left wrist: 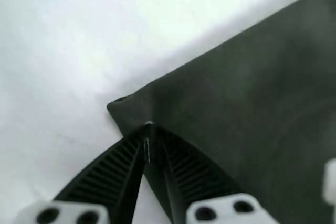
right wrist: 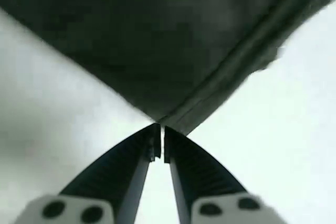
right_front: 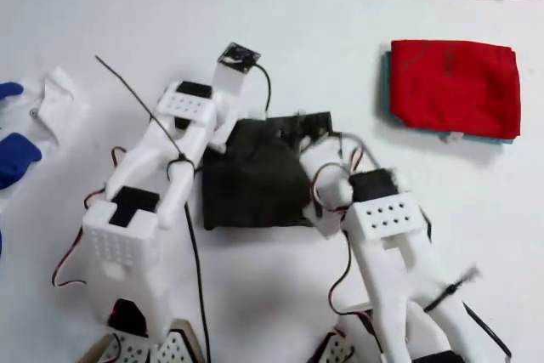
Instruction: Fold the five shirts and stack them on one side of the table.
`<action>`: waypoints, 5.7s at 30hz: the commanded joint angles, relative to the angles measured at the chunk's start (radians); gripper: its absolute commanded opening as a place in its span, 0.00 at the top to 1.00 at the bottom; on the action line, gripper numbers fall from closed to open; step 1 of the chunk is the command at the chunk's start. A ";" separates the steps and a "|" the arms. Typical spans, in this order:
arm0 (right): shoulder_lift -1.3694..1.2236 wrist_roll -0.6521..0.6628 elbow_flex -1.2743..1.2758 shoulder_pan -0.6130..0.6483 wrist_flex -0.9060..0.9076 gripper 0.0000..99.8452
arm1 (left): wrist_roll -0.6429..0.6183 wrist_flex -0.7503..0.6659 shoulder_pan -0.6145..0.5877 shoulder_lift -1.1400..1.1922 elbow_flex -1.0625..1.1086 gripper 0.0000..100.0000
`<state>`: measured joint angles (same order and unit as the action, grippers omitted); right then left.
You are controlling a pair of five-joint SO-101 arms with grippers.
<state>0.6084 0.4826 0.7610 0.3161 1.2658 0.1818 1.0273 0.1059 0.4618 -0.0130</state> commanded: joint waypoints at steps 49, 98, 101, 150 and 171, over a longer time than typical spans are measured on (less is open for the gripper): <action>-0.794 -0.362 -0.585 -0.033 -0.041 0.64 | 0.072 0.374 -0.345 -0.589 0.154 0.98; -0.905 0.109 -1.514 -0.495 0.475 0.98 | 0.173 0.155 -0.493 -0.784 0.562 0.98; -0.978 0.150 -1.689 -0.575 0.443 0.98 | 0.178 0.157 -0.493 -0.786 0.556 0.98; -1.498 -0.002 -2.368 -0.780 0.117 0.82 | 0.173 0.181 -0.618 -0.787 0.538 0.98; -1.101 -0.009 -2.084 -0.575 0.507 0.82 | 0.351 0.247 -1.057 -0.760 0.217 0.78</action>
<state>-0.6667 0.4795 -1.4530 -0.2685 1.7492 0.5271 1.3387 -0.9344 -0.2762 0.2279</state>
